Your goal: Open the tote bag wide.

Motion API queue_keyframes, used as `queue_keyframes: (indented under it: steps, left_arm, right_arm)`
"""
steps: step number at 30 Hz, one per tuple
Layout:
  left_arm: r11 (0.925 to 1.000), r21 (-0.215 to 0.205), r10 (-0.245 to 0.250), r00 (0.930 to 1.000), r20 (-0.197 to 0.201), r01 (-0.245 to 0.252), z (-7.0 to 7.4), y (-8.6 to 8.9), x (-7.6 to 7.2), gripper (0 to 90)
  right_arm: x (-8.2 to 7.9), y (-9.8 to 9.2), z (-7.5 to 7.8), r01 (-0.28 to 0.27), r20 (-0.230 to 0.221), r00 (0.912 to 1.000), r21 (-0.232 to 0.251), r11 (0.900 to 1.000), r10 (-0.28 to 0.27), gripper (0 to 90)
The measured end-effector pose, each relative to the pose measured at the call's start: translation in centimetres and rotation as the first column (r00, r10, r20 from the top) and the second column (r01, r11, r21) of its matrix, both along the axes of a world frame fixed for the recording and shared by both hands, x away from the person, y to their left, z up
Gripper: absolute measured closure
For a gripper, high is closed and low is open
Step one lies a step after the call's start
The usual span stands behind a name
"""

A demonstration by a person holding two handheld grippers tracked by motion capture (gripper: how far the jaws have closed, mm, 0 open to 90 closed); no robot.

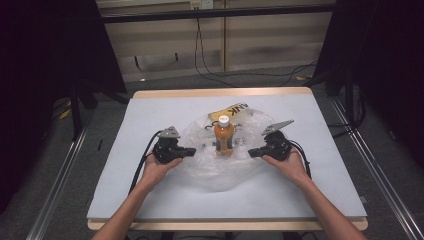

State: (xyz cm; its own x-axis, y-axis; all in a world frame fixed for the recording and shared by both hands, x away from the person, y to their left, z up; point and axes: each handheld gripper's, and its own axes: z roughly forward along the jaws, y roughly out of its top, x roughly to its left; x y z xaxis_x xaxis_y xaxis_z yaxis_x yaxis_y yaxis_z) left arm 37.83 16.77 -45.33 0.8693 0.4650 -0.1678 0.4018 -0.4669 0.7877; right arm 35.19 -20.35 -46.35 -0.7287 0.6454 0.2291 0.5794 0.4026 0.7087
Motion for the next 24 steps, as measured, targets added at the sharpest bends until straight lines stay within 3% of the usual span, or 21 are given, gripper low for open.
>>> queue_keyframes:
  steps: [6,8,10,12,14,16,18,20,24]
  left_arm:
    - [0.9969,-0.075,-0.022,0.9987,0.046,0.026,1.3,0.4,-1.6,89.9]
    - [0.9952,-0.092,-0.027,0.9977,0.062,0.032,1.8,0.6,-2.1,87.4]
    - [0.9925,-0.12,-0.015,0.9968,0.079,0.025,2.0,0.7,-2.8,84.0]
    - [0.9912,-0.13,-0.013,0.9951,0.098,0.026,2.2,1.1,-3.3,73.3]
    - [0.9906,-0.136,0.005,0.9923,0.124,0.012,2.3,1.4,-3.9,63.9]
    - [0.9899,-0.142,0.019,0.9911,0.131,0.0,2.5,1.9,-4.3,51.5]
    - [0.9867,-0.157,0.066,0.9857,0.155,-0.042,2.7,2.4,-4.9,36.8]
    - [0.9862,-0.155,0.083,0.9824,0.167,-0.057,2.7,3.1,-5.3,29.8]
    - [0.9804,-0.173,0.12,0.9825,0.142,-0.095,2.3,4.3,-6.0,14.6]
  right_arm:
    - [-1.6,-0.4,1.4,0.035,0.091,0.995,0.079,0.996,-0.042,89.3]
    - [-2.1,-0.8,1.9,0.045,0.112,0.992,0.119,0.992,-0.058,81.4]
    - [-2.6,-1.1,2.3,0.046,0.131,0.9892,0.146,0.988,-0.066,81.2]
    - [-3.2,-1.6,2.6,0.037,0.154,0.9859,0.182,0.983,-0.066,68.5]
    - [-3.9,-2.0,3.0,0.077,0.193,0.9748,0.18,0.981,-0.112,45.3]
    - [-4.8,-2.3,3.5,0.087,0.23,0.964,0.202,0.976,-0.134,33.1]
    - [-5.7,-2.7,4.0,0.115,0.252,0.9528,0.216,0.97,-0.169,19.8]
    - [-6.6,-3.1,4.2,0.133,0.269,0.943,0.234,0.963,-0.195,13.1]
    - [-7.9,-4.1,3.8,0.161,0.267,0.9374,0.236,0.958,-0.223,6.1]
